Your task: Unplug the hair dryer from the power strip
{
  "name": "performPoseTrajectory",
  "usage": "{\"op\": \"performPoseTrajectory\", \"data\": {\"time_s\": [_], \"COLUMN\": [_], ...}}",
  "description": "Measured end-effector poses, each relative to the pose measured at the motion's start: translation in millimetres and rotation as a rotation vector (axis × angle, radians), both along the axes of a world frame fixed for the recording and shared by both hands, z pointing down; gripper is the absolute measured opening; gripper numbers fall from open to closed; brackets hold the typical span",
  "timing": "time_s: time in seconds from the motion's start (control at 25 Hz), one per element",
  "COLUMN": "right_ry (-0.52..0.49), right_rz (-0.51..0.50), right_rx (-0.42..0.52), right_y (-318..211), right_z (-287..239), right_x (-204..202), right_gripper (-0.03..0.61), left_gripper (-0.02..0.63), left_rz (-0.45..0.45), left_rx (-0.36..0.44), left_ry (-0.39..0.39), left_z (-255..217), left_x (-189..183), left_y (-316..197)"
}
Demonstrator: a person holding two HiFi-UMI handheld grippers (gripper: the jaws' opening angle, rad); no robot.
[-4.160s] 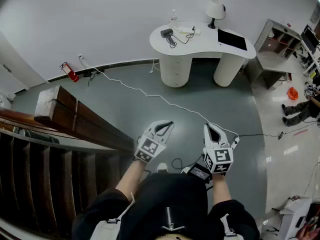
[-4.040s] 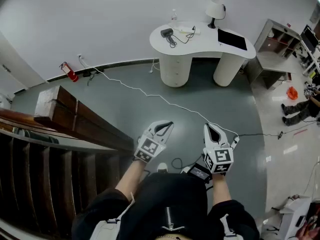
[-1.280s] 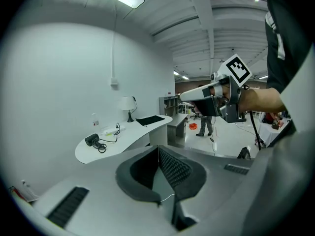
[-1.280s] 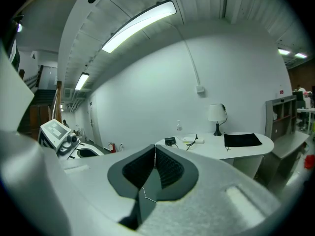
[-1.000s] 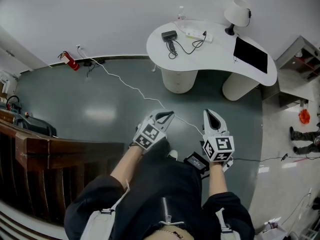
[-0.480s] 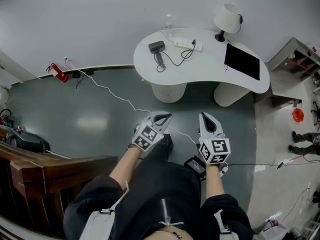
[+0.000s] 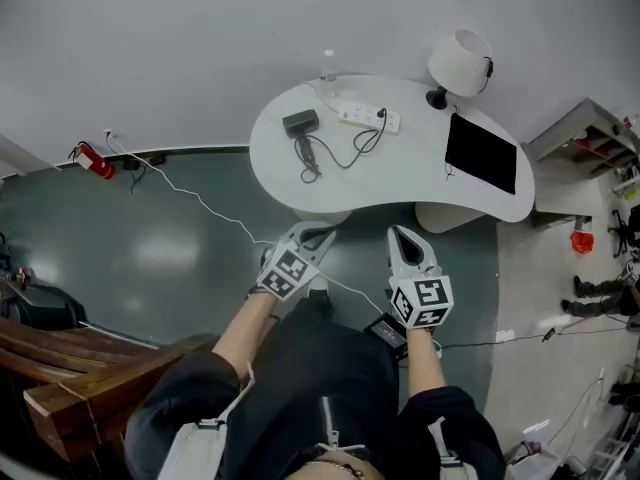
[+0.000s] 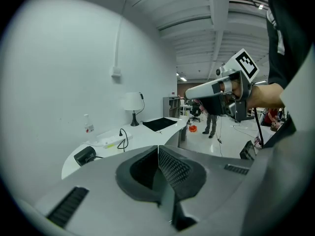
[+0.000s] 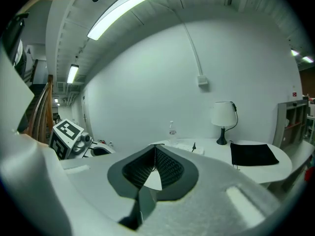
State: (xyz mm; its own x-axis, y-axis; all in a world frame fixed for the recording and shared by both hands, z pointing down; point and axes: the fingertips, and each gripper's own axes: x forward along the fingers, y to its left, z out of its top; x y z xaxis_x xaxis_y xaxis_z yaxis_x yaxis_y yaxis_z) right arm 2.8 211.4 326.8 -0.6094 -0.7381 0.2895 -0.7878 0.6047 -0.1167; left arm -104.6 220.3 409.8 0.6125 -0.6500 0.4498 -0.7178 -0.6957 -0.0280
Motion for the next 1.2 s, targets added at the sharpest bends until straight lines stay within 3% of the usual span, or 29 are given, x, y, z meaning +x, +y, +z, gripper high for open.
{"op": "performPoseTrajectory", "data": {"time_s": [0.32, 0.56, 1.2], "right_ry": [0.011, 0.018, -0.010], "right_rz": [0.016, 0.017, -0.161], "right_rx": [-0.022, -0.040, -0.055], "right_y": [-72, -115, -291], "right_z": [11, 20, 42], "right_x": [-10, -4, 15], "right_gripper": [0.006, 0.005, 0.006], "left_gripper": [0.012, 0.012, 0.012], "left_rz": [0.020, 0.028, -0.124], "left_rx": [-0.009, -0.034, -0.078], "left_ry": [-0.046, -0.054, -0.145], "left_z": [4, 15, 33], "left_x": [-23, -19, -3], "left_y": [-77, -115, -253]}}
